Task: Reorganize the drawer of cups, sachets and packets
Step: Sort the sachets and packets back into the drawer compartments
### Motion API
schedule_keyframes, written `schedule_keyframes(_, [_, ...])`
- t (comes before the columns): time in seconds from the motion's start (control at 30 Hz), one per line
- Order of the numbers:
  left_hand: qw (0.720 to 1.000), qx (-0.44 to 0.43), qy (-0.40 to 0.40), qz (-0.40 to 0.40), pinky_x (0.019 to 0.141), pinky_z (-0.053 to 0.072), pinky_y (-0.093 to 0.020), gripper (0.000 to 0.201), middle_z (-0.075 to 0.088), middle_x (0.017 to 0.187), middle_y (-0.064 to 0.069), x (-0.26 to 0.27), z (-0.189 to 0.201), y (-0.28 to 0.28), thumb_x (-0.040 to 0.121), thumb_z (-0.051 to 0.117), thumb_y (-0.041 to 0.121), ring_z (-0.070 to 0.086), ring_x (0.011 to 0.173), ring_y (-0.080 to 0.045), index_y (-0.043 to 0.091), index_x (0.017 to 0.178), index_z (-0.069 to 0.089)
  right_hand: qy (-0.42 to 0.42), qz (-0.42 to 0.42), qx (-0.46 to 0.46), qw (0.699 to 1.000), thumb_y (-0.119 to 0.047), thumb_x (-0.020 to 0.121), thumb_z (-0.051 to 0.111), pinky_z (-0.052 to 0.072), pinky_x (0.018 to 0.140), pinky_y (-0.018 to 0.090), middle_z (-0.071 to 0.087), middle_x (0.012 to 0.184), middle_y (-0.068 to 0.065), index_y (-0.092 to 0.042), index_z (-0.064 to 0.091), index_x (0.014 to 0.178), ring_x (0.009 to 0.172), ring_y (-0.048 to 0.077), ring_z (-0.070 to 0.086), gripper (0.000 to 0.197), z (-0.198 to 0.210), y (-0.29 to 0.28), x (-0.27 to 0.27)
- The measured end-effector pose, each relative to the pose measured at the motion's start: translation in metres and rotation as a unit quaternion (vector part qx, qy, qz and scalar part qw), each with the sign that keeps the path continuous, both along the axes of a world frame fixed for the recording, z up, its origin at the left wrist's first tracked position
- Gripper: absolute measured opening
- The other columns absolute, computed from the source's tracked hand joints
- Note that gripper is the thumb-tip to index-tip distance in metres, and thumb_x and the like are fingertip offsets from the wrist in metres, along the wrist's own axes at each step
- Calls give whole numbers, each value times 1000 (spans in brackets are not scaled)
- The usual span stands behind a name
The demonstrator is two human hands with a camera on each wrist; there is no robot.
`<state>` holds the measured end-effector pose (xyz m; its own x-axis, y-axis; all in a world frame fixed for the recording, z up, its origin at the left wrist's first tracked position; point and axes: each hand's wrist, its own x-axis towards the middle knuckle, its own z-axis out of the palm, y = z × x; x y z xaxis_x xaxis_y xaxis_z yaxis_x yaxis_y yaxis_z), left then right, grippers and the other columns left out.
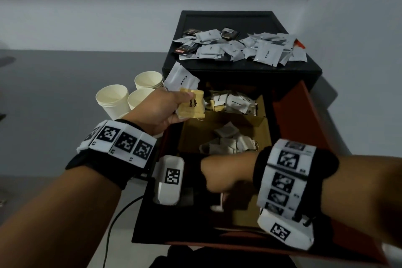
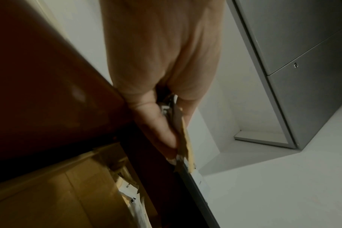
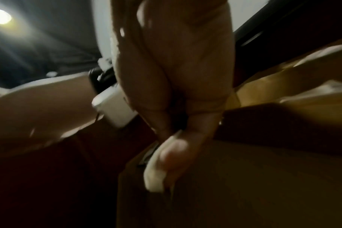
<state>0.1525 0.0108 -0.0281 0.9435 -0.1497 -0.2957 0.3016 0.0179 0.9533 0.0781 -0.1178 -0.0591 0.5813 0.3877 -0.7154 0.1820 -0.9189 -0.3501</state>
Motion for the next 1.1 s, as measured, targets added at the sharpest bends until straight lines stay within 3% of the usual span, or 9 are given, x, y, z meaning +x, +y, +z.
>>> schedule_keyframes(0.07, [1000, -4, 4, -4, 50, 54, -18, 21, 66, 83, -3, 0, 1, 0, 93, 55, 11, 67, 57, -6, 7, 113, 57, -22, -50, 58, 997, -8, 89, 58, 46, 53, 23, 52, 78, 4, -9, 54, 88, 67, 17, 54, 4, 10, -13, 10])
schedule_keyframes(0.13, [1000, -9, 6, -5, 48, 53, -18, 13, 66, 82, -3, 0, 2, 0, 93, 54, 11, 67, 57, -6, 8, 105, 60, -48, -81, 85, 992, -3, 88, 59, 51, 55, 26, 55, 92, 9, -9, 54, 106, 75, 19, 58, 19, 26, -34, 22])
schedule_keyframes(0.27, [1000, -7, 8, -1, 51, 55, -19, 10, 67, 82, -2, -1, 2, 0, 93, 55, 12, 68, 58, -7, 9, 102, 59, -86, -191, 146, 967, -1, 89, 57, 58, 69, 35, 61, 100, 10, -13, 55, 109, 88, 25, 64, 23, 53, -73, 33])
schedule_keyframes(0.5, [999, -20, 27, -21, 47, 55, -22, 18, 66, 84, -7, 3, 12, -12, 93, 55, 13, 67, 56, -10, 5, 109, 56, -98, -397, 469, 783, 2, 92, 49, 55, 62, 27, 66, 95, 3, -20, 60, 98, 84, 14, 61, 26, 68, -90, 42])
schedule_keyframes(0.6, [999, -4, 3, -52, 51, 56, -24, 11, 67, 80, -7, 3, 23, -25, 94, 55, 13, 66, 57, -12, 5, 100, 59, -113, -406, 513, 748, 2, 92, 48, 54, 51, 24, 65, 91, 4, -17, 60, 99, 79, 14, 61, 23, 65, -78, 43])
schedule_keyframes(0.73, [996, -36, -1, -76, 67, 57, -30, 13, 71, 86, -9, 4, 32, -42, 96, 52, 17, 68, 76, -20, 13, 95, 64, -157, -441, 548, 693, -1, 92, 51, 54, 73, 41, 66, 95, 5, -19, 58, 99, 87, 17, 63, 20, 59, -65, 49])
schedule_keyframes(0.8, [995, -63, 10, -70, 76, 55, -37, 19, 70, 97, -14, 5, 35, -47, 97, 50, 25, 66, 86, -27, 12, 99, 64, -192, -464, 549, 668, -5, 91, 55, 55, 67, 35, 66, 97, 6, -19, 55, 103, 85, 15, 64, 18, 56, -65, 52])
schedule_keyframes(0.93, [991, -93, 3, -95, 78, 55, -42, 45, 69, 101, -22, 7, 33, -57, 80, 56, 49, 68, 87, -32, 11, 100, 68, -314, -444, 473, 693, -13, 87, 63, 47, 58, 20, 69, 90, 0, -21, 54, 100, 75, 5, 65, 18, 53, -69, 54])
schedule_keyframes(1.1, [981, -165, -20, -103, 51, 53, -27, 21, 66, 66, -13, 8, 25, -71, 85, 61, 18, 62, 51, -19, 2, 98, 66, -428, -408, 410, 695, -19, 87, 63, 43, 58, 14, 65, 84, -8, -30, 51, 82, 76, 1, 61, 16, 50, -71, 52])
